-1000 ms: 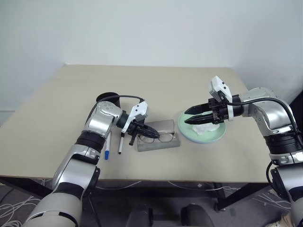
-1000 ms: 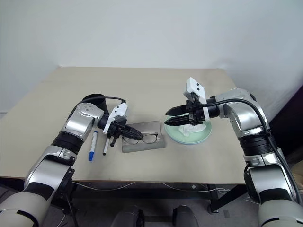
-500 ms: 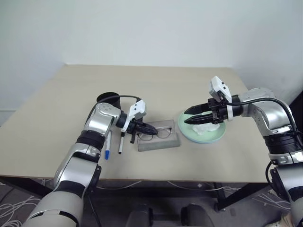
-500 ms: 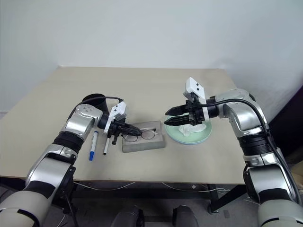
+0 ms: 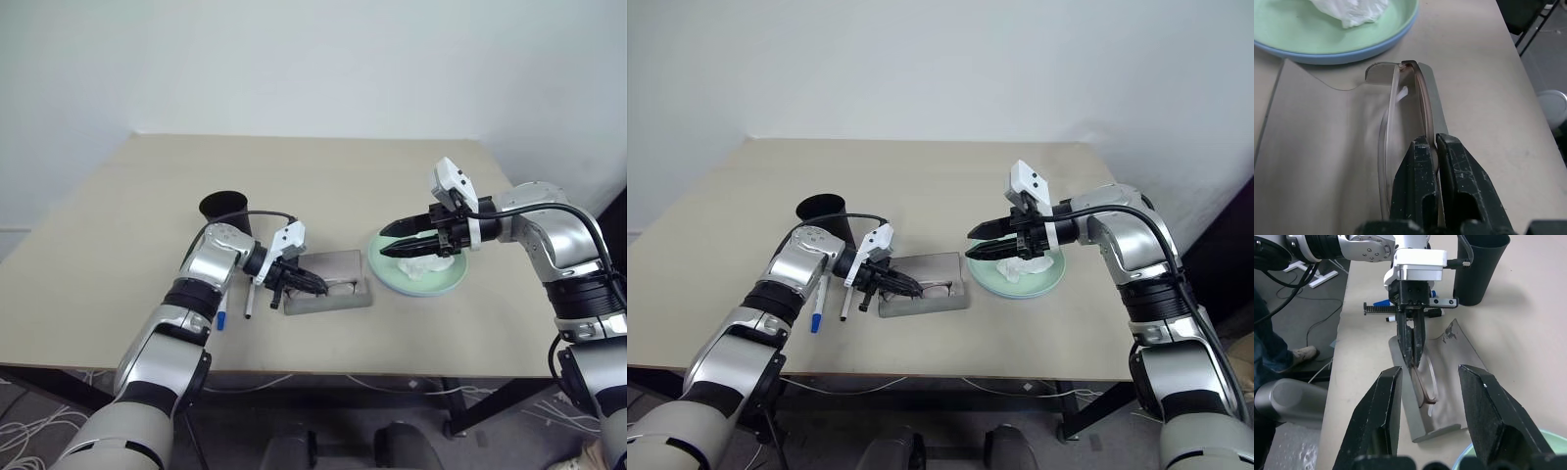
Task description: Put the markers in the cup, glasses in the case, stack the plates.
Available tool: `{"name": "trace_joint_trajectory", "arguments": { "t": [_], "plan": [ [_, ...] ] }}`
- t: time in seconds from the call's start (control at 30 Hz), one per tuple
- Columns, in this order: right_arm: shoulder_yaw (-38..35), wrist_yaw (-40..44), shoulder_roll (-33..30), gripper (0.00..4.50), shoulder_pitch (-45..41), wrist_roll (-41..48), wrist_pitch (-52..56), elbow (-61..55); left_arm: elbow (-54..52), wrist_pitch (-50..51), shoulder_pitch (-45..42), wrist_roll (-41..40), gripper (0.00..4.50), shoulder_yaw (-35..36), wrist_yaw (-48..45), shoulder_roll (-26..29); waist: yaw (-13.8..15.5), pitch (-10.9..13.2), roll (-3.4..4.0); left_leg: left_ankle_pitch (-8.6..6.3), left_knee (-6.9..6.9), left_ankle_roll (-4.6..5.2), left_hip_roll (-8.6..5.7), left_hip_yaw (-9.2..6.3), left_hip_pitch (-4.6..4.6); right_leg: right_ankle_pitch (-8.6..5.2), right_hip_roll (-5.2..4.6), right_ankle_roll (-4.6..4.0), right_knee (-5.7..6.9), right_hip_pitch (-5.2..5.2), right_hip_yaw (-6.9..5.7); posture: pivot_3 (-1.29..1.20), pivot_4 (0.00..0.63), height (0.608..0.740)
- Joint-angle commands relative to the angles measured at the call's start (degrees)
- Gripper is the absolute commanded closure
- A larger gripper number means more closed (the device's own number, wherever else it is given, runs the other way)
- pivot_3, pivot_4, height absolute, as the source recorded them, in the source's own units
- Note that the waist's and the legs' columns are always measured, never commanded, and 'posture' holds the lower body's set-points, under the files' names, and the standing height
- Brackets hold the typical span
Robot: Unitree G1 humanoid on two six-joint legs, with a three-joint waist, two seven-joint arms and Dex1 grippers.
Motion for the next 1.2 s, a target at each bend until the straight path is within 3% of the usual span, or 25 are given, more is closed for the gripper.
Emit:
{"name": "trace_joint_trajectory", "arguments": {
  "t": [0.03,0.2,0.33,0.53,0.87,0.97,1.17,1.2],
  "plan": [
    [-0.9,-0.2,0.0,2.53,-1.0,0.4,-0.3,-0.9,-2.0,2.4,-0.3,0.0,4.48,-0.1,-0.7,0.1,0.0,0.0,0.00,0.00,0.00,0.00,0.00,0.00,0.00,0.00,0.00,0.00,0.00,0.00,0.00,0.00,0.000,0.702],
    [-0.8,-0.3,0.1,2.53,-1.1,0.5,-0.1,-0.9,-1.5,3.3,-0.9,0.2,4.48,-0.1,-1.0,0.1,0.0,0.0,0.00,0.00,0.00,0.00,0.00,0.00,0.00,0.00,0.00,0.00,0.00,0.00,0.00,0.00,0.000,0.702],
    [-0.8,-0.4,0.3,2.53,-1.1,0.5,0.0,-1.0,-0.5,1.8,-1.6,0.6,3.50,0.6,0.6,-0.3,0.0,0.0,0.00,0.00,0.00,0.00,0.00,0.00,0.00,0.00,0.00,0.00,0.00,0.00,0.00,0.00,0.000,0.702],
    [-0.8,-0.5,0.3,2.53,-1.0,0.6,0.2,-1.1,-1.0,-0.9,-1.6,0.7,1.63,1.3,2.1,-0.5,0.0,0.0,0.00,0.00,0.01,0.01,0.00,0.00,0.00,0.00,0.00,0.00,0.00,0.00,0.00,0.00,0.000,0.702],
    [-0.7,-0.4,0.3,2.53,-1.3,0.5,0.3,-1.0,0.0,-0.8,-7.1,-2.9,1.63,6.9,4.8,-0.3,0.0,0.0,0.00,0.01,0.04,0.02,0.00,-0.01,-0.02,0.01,0.00,0.01,0.00,0.01,0.00,0.00,0.000,0.702],
    [-0.7,-0.5,0.5,2.53,-1.4,0.6,0.3,-1.1,4.6,-3.2,-9.4,-1.8,2.24,8.5,8.8,-0.1,0.0,0.0,0.00,0.01,0.05,0.02,0.00,-0.01,0.00,0.02,0.00,0.03,0.00,0.02,0.00,0.00,0.000,0.702],
    [-0.7,-0.3,0.6,2.53,-1.7,0.5,0.2,-1.0,12.1,-9.4,-11.1,1.4,4.29,9.2,16.6,0.4,0.0,0.0,0.00,0.01,0.05,0.02,0.00,-0.01,-0.01,0.04,0.01,0.04,0.02,0.01,-0.01,0.00,0.000,0.702],
    [-0.7,-0.2,0.5,2.53,-1.7,0.5,0.1,-1.0,13.4,-10.8,-11.0,2.3,4.46,9.0,18.4,0.3,0.0,0.0,0.00,0.01,0.05,0.02,0.00,-0.01,-0.01,0.04,0.01,0.04,0.01,0.01,0.00,0.00,0.000,0.702]
  ]
}}
